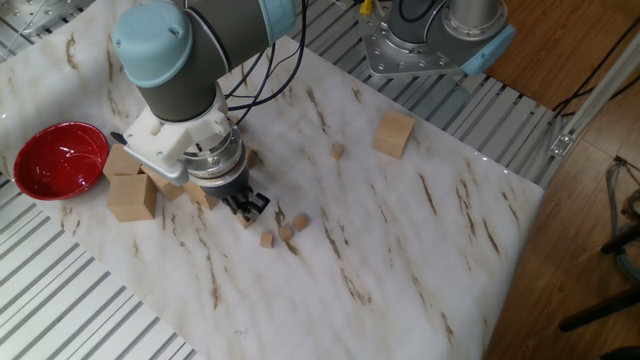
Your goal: Stack the blocks in a vertical line of five
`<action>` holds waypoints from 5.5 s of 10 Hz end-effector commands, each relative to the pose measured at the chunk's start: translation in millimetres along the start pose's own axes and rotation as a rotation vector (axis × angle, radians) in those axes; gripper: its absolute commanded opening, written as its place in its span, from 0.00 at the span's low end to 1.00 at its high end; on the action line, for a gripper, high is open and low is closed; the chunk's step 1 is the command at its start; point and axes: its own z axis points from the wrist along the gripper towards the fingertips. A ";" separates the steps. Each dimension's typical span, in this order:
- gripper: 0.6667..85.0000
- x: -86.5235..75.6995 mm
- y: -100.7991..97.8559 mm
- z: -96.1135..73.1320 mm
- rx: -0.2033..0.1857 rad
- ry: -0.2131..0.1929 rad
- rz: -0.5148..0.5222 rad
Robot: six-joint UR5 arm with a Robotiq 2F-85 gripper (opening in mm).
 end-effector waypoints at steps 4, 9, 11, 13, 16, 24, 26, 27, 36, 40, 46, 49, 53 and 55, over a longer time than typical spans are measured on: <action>0.30 -2.3 -0.2 -1.3 -0.003 -0.008 -0.004; 0.36 -3.7 3.1 0.2 -0.016 -0.012 -0.017; 0.37 -3.7 3.1 0.2 -0.016 -0.012 -0.018; 0.38 -3.7 2.3 0.3 -0.013 -0.012 -0.026; 0.38 -4.5 -1.8 0.3 0.003 -0.015 -0.039; 0.40 -2.1 -0.1 -2.7 -0.003 -0.006 -0.034; 0.47 5.2 -1.8 -4.5 -0.002 0.022 -0.063; 0.52 10.0 -1.8 -4.6 -0.003 0.041 -0.077; 0.55 13.9 -8.5 -10.9 0.016 0.055 -0.105; 0.57 15.1 -8.5 -22.5 0.018 0.050 -0.110; 0.59 10.7 17.0 -44.2 0.049 0.048 -0.053; 0.45 -2.3 40.0 -51.1 0.141 0.057 -0.076; 0.45 -18.4 60.4 -26.9 0.121 0.037 -0.073; 0.39 -29.6 61.6 -13.0 0.125 0.000 -0.128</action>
